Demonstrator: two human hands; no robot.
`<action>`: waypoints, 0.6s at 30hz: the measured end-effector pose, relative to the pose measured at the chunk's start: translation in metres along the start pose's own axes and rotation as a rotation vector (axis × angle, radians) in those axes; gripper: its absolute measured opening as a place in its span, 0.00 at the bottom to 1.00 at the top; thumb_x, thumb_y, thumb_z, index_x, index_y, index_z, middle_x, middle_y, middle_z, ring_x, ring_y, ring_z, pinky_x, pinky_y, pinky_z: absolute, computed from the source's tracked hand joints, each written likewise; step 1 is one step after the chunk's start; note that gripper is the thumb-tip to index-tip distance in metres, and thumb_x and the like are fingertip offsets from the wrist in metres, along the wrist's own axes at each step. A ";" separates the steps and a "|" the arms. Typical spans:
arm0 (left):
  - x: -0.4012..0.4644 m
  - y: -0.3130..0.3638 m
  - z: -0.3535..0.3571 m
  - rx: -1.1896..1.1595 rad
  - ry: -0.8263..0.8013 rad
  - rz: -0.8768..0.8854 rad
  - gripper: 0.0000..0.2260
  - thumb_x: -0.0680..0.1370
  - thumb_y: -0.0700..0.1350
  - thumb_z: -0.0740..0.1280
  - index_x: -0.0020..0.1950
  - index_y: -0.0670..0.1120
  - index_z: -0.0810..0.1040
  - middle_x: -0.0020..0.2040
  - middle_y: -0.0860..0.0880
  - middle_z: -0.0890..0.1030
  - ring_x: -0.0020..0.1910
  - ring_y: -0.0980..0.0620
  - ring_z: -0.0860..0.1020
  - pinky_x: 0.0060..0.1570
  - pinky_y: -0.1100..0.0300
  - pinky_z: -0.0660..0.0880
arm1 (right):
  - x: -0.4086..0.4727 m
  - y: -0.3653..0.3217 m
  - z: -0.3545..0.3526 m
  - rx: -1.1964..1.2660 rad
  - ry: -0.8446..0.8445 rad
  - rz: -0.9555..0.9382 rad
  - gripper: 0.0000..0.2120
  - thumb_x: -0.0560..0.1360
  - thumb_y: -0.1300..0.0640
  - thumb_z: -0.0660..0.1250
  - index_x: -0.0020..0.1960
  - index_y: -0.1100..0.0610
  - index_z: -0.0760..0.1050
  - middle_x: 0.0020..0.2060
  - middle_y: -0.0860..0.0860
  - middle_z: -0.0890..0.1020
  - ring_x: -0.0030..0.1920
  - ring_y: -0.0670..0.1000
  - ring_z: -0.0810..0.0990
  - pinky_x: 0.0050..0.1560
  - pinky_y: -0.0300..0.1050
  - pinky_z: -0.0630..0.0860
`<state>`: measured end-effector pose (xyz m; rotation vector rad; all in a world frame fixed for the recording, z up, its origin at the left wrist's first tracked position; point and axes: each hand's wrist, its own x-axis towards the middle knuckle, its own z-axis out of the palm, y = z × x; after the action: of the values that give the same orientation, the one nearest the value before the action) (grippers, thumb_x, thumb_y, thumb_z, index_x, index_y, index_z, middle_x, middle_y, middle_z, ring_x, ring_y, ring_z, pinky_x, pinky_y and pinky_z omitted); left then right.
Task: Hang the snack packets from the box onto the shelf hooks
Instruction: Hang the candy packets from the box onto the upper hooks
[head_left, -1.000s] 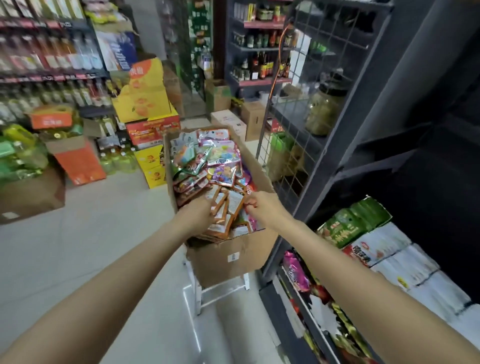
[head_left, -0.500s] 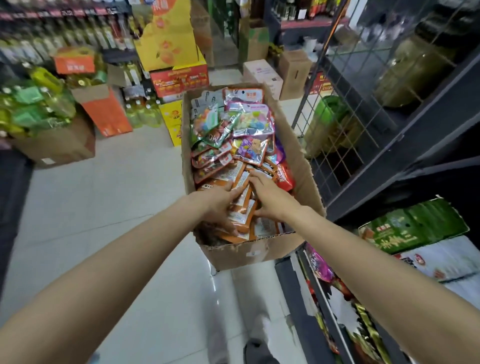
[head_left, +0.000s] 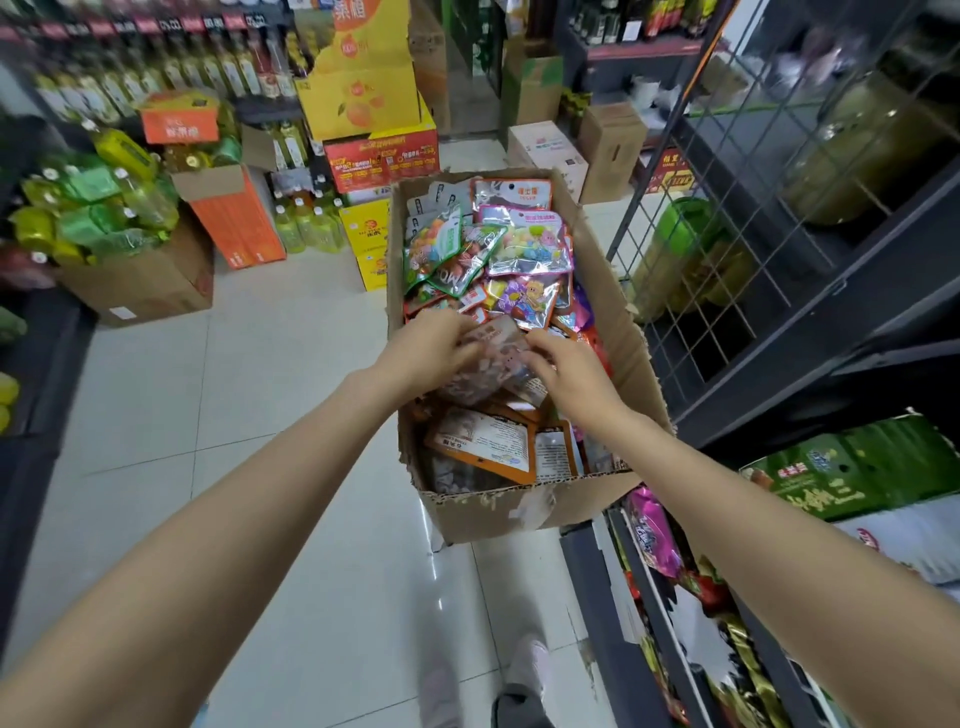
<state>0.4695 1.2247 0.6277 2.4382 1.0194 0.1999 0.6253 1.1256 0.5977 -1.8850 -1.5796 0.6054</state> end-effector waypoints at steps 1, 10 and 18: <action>0.001 0.000 -0.003 -0.016 0.001 -0.003 0.13 0.77 0.50 0.66 0.43 0.40 0.79 0.37 0.45 0.79 0.40 0.44 0.78 0.36 0.54 0.69 | -0.001 -0.003 -0.001 0.023 0.003 0.010 0.07 0.80 0.59 0.61 0.43 0.56 0.71 0.33 0.46 0.74 0.33 0.45 0.70 0.34 0.43 0.63; -0.015 0.016 -0.036 -0.657 0.021 -0.096 0.13 0.72 0.51 0.71 0.51 0.44 0.79 0.40 0.50 0.78 0.34 0.57 0.74 0.30 0.67 0.69 | -0.023 -0.028 -0.035 0.188 0.214 0.122 0.10 0.81 0.59 0.59 0.42 0.49 0.70 0.37 0.46 0.78 0.38 0.45 0.75 0.37 0.38 0.69; -0.030 0.073 -0.048 -0.948 -0.177 -0.173 0.33 0.70 0.67 0.63 0.69 0.49 0.68 0.68 0.48 0.70 0.65 0.46 0.70 0.67 0.45 0.66 | -0.057 -0.067 -0.081 0.558 0.479 0.236 0.08 0.81 0.58 0.58 0.45 0.50 0.73 0.44 0.48 0.81 0.44 0.46 0.81 0.37 0.43 0.81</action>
<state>0.4790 1.1778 0.7063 1.4763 0.7913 0.3135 0.6221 1.0649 0.7002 -1.6292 -0.7878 0.5644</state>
